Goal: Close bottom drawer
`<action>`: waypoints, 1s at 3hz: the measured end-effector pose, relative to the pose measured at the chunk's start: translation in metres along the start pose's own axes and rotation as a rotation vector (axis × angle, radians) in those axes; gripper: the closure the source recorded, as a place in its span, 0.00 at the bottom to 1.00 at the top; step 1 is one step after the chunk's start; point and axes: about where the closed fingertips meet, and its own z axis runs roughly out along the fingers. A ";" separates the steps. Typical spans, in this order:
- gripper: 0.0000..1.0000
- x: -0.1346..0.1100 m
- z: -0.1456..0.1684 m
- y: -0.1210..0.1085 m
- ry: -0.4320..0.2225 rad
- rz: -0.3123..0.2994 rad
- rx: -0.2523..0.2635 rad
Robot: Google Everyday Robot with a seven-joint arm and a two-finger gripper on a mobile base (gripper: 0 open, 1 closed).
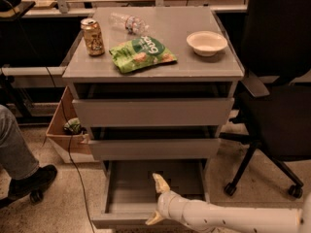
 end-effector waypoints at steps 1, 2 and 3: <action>0.00 0.036 0.021 0.018 0.105 -0.013 -0.060; 0.19 0.076 0.035 0.043 0.158 0.018 -0.102; 0.42 0.106 0.040 0.070 0.178 0.062 -0.119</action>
Offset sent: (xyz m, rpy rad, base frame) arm -0.0105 -0.0472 -0.1553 -0.1836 0.2097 -0.0577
